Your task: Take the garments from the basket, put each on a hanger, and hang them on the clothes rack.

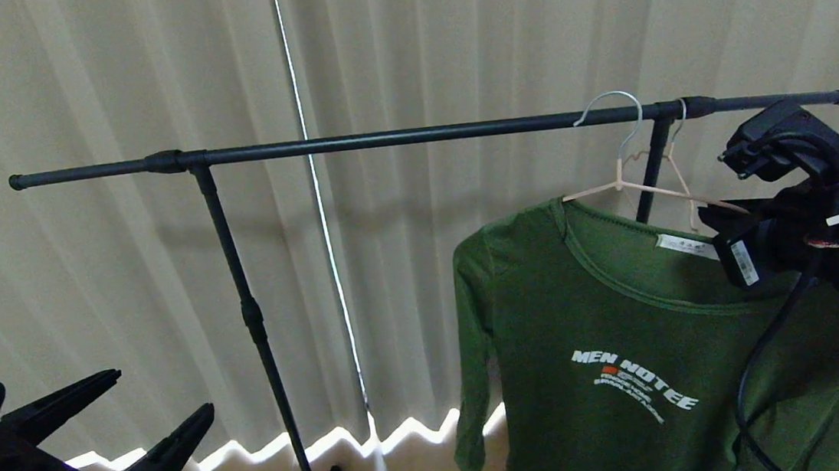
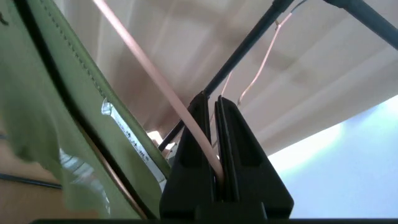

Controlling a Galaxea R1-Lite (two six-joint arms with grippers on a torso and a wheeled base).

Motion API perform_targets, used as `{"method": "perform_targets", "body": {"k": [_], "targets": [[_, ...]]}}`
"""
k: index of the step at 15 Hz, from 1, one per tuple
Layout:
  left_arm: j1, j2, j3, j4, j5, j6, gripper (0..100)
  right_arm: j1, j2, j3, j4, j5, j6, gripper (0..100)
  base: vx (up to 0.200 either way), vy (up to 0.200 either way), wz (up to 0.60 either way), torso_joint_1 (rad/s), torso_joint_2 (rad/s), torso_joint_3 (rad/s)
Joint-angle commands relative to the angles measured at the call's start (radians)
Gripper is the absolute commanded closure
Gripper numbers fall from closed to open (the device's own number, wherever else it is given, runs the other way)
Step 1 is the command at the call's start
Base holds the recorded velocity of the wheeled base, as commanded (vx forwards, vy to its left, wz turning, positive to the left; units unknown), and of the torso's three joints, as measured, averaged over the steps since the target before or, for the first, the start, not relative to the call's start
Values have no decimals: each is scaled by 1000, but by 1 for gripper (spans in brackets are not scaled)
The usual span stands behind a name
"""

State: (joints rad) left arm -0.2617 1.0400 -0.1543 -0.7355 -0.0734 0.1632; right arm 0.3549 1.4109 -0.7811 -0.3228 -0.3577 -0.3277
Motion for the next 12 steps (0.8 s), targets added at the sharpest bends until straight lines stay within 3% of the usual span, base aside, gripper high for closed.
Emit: {"method": "perform_targets", "body": {"k": [1, 12], "targets": [[-2, -29, -13, -1, 0, -2, 0, 1, 5, -3, -1, 0, -1, 100, 0, 0, 0, 0, 0, 0], [-5, -28, -14, 1, 0, -5, 0, 6, 14, -4, -13, 2, 1, 100, 200, 0, 0, 2, 2, 4]]}}
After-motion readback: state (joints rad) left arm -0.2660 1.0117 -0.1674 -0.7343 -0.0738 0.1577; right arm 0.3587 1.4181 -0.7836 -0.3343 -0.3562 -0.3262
